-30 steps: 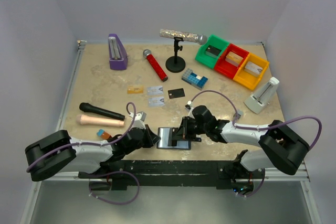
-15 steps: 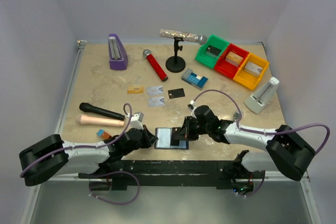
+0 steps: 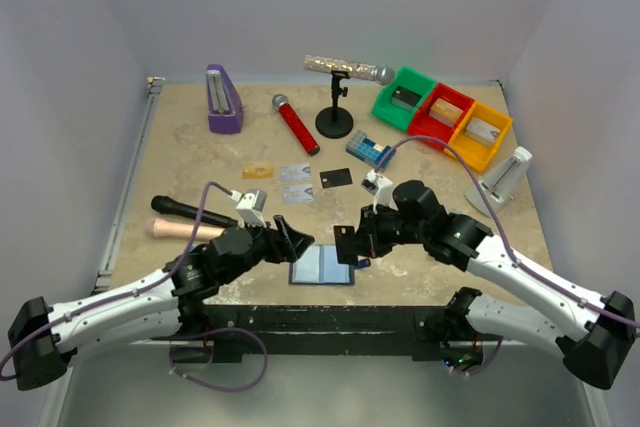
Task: Take the credit cards out of the card holder
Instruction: Remove the credit card from the card holder.
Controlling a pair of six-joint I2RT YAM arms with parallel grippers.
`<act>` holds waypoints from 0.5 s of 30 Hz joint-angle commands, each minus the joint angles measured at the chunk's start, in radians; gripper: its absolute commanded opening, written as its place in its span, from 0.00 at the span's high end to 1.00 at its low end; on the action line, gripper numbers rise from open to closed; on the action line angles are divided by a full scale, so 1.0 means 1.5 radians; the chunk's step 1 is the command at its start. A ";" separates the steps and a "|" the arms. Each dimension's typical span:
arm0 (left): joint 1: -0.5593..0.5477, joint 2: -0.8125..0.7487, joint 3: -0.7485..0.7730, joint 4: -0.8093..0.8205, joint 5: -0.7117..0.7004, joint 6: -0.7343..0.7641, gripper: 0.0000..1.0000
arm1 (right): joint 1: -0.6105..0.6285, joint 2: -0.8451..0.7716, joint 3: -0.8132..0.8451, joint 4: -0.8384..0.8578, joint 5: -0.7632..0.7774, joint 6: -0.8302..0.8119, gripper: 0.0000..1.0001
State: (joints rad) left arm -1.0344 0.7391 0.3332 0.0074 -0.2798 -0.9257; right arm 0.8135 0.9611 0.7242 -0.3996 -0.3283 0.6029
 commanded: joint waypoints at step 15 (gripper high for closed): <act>0.026 -0.104 0.130 0.073 0.546 0.243 0.31 | 0.108 -0.025 0.162 -0.268 -0.296 -0.268 1.00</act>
State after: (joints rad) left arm -0.9989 0.5068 0.4564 0.0616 0.2905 -0.6289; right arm 0.9451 0.9039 0.8928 -0.7517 -0.7090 0.2680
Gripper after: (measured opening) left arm 0.726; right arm 0.011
